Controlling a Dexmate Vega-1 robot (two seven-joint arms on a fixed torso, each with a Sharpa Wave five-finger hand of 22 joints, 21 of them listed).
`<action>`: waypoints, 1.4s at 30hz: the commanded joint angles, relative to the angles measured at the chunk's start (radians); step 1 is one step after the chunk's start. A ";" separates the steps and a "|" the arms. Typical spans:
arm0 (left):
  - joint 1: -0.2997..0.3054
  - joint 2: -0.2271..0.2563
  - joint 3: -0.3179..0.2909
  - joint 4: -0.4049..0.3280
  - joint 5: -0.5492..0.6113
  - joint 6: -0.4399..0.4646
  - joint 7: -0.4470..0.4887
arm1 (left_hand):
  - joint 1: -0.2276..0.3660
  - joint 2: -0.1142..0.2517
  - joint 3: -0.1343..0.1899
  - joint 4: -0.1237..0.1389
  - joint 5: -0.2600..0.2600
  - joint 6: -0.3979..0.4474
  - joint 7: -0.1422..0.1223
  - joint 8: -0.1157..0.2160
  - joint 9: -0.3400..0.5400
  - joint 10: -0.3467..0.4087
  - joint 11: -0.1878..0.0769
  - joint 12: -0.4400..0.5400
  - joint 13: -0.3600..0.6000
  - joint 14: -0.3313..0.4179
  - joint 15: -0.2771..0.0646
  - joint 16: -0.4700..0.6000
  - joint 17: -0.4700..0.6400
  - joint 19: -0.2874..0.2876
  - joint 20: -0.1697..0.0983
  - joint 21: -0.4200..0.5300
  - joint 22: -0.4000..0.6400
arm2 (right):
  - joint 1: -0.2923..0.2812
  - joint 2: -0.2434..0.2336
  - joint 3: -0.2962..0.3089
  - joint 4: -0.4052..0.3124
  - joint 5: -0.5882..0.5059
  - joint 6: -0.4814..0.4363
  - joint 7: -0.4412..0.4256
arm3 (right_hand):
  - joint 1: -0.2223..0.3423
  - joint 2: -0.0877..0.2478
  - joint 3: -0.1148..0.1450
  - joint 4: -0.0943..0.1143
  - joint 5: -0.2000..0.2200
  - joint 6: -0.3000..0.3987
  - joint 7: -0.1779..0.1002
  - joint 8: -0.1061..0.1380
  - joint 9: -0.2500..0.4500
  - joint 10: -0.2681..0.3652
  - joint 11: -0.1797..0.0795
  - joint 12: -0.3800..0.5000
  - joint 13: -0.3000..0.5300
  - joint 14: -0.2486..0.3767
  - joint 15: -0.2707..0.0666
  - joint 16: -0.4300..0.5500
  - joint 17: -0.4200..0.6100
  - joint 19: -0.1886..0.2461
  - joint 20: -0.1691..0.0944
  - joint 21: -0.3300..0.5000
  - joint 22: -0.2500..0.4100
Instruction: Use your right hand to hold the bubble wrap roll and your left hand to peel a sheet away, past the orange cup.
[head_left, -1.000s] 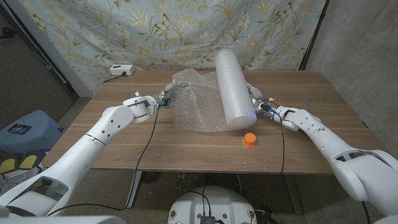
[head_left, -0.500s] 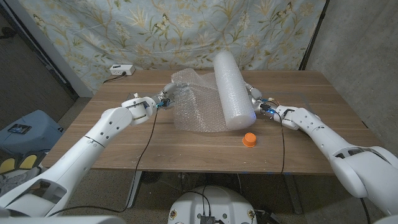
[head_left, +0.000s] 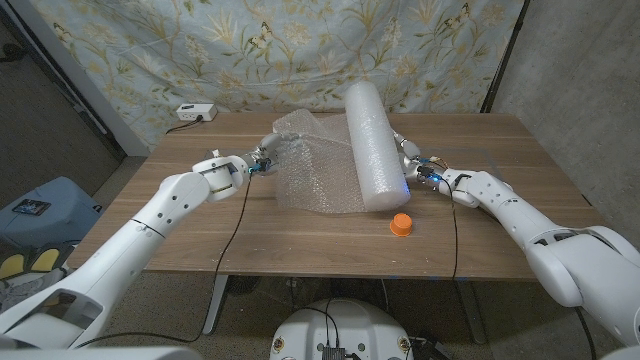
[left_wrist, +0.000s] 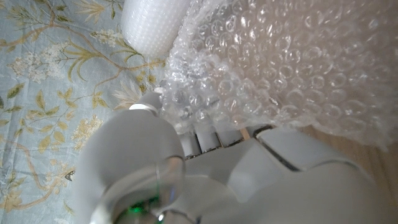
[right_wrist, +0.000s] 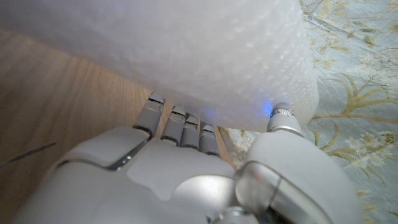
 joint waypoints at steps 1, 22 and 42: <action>-0.009 0.012 -0.004 0.001 -0.009 0.013 -0.002 | 0.014 0.004 -0.005 -0.002 -0.003 0.022 0.019 -0.003 0.001 0.043 -0.048 -0.004 0.005 0.009 0.000 -0.002 0.004 -0.007 0.000 0.006 0.002 | 0.012 0.012 0.014 0.031 -0.006 0.003 0.012 | -0.011 -0.002 0.000 0.001 0.005 -0.006 -0.001 -0.001 0.001 -0.013 0.000 -0.005 0.004 -0.001 0.005 0.000 0.001 0.002 0.009 0.002 0.004; 0.056 0.026 -0.043 -0.045 -0.049 -0.011 0.027 | 0.015 0.004 -0.006 -0.002 -0.003 0.022 0.019 -0.005 0.002 0.044 -0.049 -0.005 0.009 0.010 0.001 -0.003 0.005 -0.008 0.000 0.009 0.002 | 0.027 -0.017 -0.008 -0.014 -0.028 -0.099 -0.067 | -0.022 0.002 0.000 0.002 0.007 -0.015 0.007 0.006 -0.003 -0.016 0.011 -0.011 0.009 0.000 0.015 0.000 0.003 0.013 0.012 0.007 0.004; 0.095 0.036 -0.069 -0.048 -0.089 -0.040 0.017 | 0.015 0.003 -0.007 -0.001 -0.003 0.022 0.021 -0.008 0.004 0.045 -0.050 -0.008 0.010 0.010 -0.002 -0.006 0.005 -0.009 0.000 0.012 0.001 | 0.060 -0.043 -0.054 -0.066 -0.058 -0.193 -0.146 | -0.032 0.008 0.001 0.001 0.006 -0.014 0.029 0.013 -0.005 -0.024 0.041 -0.019 0.015 -0.004 0.041 -0.002 0.005 0.024 0.014 0.010 0.004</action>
